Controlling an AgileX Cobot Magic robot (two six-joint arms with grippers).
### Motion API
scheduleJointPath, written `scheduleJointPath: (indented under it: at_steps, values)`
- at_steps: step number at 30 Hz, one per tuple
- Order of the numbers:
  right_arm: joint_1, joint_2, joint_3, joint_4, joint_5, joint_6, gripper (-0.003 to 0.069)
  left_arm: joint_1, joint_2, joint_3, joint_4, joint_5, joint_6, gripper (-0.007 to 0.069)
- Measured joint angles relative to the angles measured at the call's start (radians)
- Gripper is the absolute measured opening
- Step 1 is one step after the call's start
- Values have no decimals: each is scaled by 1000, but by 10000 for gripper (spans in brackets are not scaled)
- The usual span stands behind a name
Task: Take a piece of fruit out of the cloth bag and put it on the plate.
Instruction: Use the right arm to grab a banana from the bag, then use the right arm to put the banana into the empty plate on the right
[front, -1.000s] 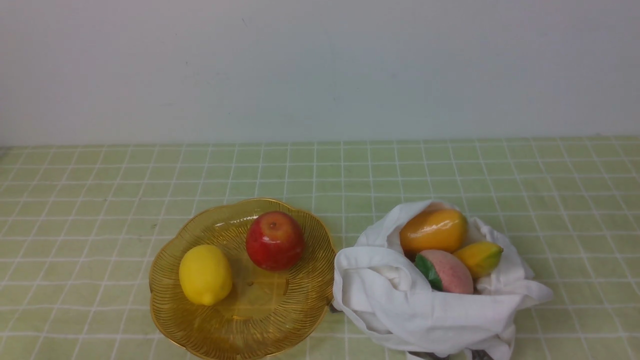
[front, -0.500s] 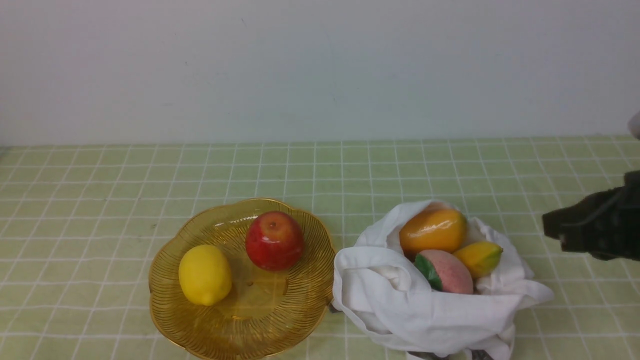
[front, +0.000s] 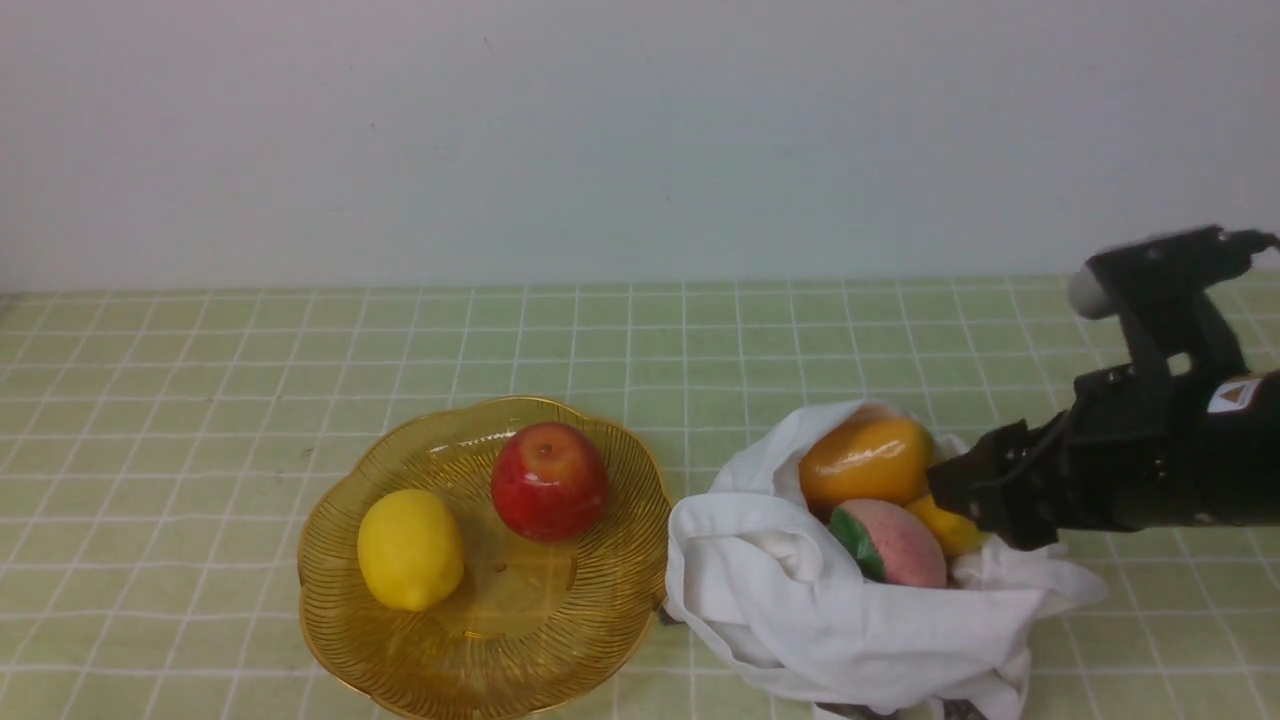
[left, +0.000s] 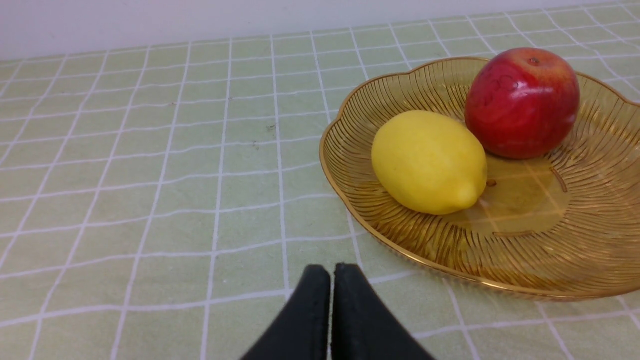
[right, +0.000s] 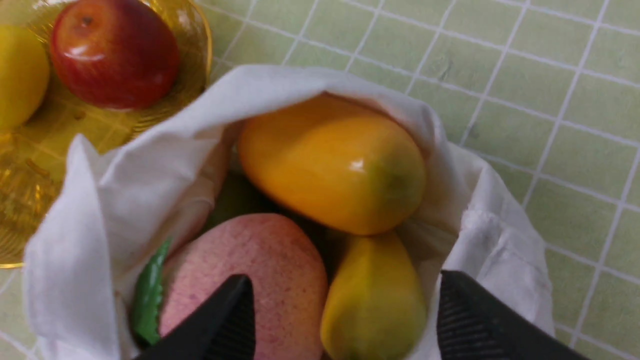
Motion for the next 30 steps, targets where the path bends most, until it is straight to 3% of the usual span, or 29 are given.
scheduleJointPath:
  at_steps: [5, 8, 10, 11, 30]
  values:
    - [2, 59, 0, 1, -5, 5, 475, 0, 0, 0, 0, 0, 0, -8]
    - [2, 68, 0, 9, -6, 19, 415, 0, 0, 0, 0, 0, 0, -8]
    - [2, 68, 0, 9, -7, 22, 290, 0, 0, 0, 0, 0, 0, -8]
    - [2, 68, 0, 9, -7, 22, 262, 0, 0, 0, 0, 0, 0, -8]
    - [2, -113, 0, 9, -11, 19, 265, 0, 0, 0, 0, 0, 0, -8]
